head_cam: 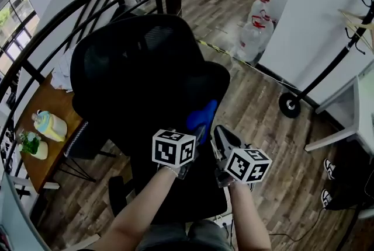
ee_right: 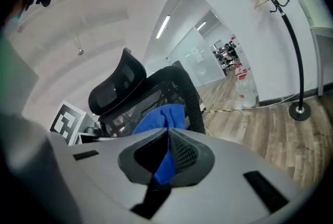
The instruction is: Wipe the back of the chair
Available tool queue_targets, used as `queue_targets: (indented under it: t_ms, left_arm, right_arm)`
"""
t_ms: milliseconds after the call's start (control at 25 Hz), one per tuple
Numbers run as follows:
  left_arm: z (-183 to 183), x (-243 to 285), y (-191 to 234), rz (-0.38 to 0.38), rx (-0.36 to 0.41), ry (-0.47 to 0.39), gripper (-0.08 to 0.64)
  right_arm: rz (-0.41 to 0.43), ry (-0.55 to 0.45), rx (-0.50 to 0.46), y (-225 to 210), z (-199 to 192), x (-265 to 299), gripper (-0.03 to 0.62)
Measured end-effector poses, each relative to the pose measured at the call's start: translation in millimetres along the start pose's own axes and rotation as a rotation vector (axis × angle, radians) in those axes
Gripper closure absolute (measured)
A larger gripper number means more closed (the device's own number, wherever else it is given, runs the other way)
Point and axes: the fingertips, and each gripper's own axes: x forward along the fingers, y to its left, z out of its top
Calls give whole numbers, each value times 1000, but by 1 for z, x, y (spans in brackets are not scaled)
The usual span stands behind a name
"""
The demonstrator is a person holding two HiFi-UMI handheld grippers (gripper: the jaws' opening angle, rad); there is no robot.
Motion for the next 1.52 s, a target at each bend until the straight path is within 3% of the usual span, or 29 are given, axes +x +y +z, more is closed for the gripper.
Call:
queue_targets:
  t_ms: [200,400,640,1040,1520]
  left_arm:
    - [-11,32,-12,-36,26,57,474]
    - [-14,50,-3,5,25,61,474]
    - [-7,55,11,44,-37,21,474]
    - [-10,32,36,94,-108,-19,474]
    - [-19,-28,86,206,-191,-85,474]
  right_arm:
    - [-25,1,36,-16,-7,-5,563]
    - [-42,-9,43,-29,-7,-5,563]
    - [-69,-16,65,-45,-8,1,563]
    - [-5,53,48,-15,-31,25,563]
    - [103,141,11,36,-52,55,563]
